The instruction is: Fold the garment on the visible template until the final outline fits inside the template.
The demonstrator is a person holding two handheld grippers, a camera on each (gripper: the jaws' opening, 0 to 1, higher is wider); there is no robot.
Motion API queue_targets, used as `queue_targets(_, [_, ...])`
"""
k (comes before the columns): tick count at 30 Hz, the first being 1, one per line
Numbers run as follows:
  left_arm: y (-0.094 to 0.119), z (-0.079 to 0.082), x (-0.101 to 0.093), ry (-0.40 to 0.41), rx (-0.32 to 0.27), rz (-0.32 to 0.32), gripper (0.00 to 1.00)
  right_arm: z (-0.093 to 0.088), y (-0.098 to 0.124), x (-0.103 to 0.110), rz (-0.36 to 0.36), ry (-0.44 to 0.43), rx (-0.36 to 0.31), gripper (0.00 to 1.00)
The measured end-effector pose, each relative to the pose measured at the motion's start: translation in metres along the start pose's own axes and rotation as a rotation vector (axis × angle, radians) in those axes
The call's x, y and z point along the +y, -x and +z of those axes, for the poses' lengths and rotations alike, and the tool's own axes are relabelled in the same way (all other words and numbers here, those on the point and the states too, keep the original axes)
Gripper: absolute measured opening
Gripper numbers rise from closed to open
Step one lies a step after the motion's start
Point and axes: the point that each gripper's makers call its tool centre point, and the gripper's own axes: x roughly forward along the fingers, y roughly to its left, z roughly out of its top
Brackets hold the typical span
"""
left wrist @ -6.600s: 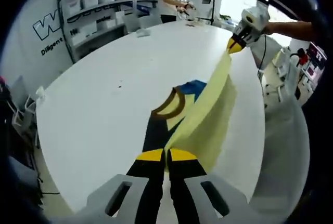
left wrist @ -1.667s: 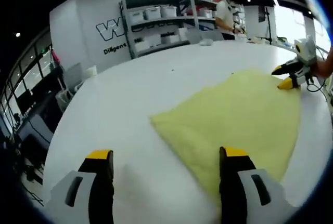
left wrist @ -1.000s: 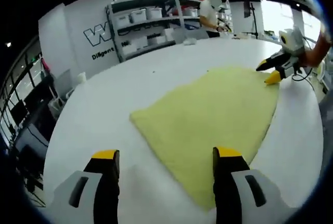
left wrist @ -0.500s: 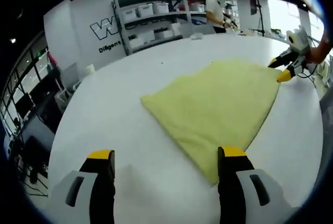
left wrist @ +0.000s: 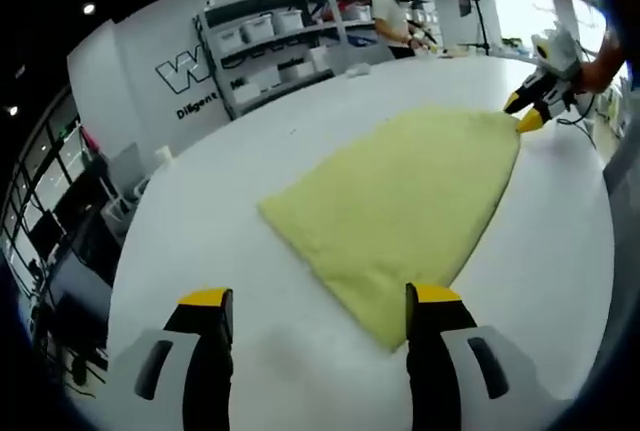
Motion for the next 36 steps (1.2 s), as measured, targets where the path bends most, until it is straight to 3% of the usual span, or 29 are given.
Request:
queue_targets(2, [0.0,0.001,-0.01,-0.013,0.001,-0.032,0.66,-0.002,-0.001,0.008,0.026,-0.006,0.013,0.26])
queue_targets(4, [0.001,0.001,-0.016,-0.034,0.004,-0.043,0.65,0.0,0.006,-0.01,-0.079,0.089,0.018,0.24])
queue_targets(6, [0.003,0.001,-0.021,-0.03,-0.002,-0.055,0.63,0.007,0.011,-0.018,-0.106,-0.002,-0.024,0.2])
queue_targets(9, [0.004,0.0,-0.026,-0.034,0.002,-0.066,0.61,0.007,0.012,-0.019,-0.087,0.007,-0.01,0.27])
queue_targets(10, [0.004,0.001,-0.03,-0.034,-0.003,-0.079,0.61,0.009,0.011,-0.017,-0.071,0.063,-0.017,0.27])
queue_targets(12, [0.004,0.005,-0.039,-0.035,-0.02,-0.119,0.6,0.013,0.009,-0.008,-0.047,0.093,-0.023,0.25])
queue_targets(16, [0.005,0.007,-0.054,-0.032,-0.015,-0.171,0.58,0.007,-0.004,0.015,0.024,0.021,0.006,0.27])
queue_targets(18, [0.006,0.006,-0.061,-0.022,-0.011,-0.2,0.57,0.001,-0.007,0.018,0.029,0.006,0.023,0.29])
queue_targets(21, [0.008,-0.002,-0.073,-0.014,0.017,-0.245,0.55,-0.015,-0.005,0.013,0.02,-0.094,0.06,0.29])
queue_targets(23, [0.009,-0.006,-0.078,-0.013,0.026,-0.269,0.54,-0.016,-0.002,0.012,0.03,-0.135,0.046,0.28])
queue_targets(27, [0.012,-0.007,-0.081,-0.022,0.026,-0.28,0.54,-0.015,0.004,0.009,0.025,-0.109,0.057,0.27])
queue_targets(31, [0.013,0.0,-0.085,-0.018,0.004,-0.297,0.51,-0.003,0.005,0.011,0.018,-0.085,0.025,0.27])
queue_targets(36, [0.009,-0.003,-0.091,-0.022,0.029,-0.312,0.47,-0.007,-0.001,0.021,0.041,-0.061,0.054,0.24])
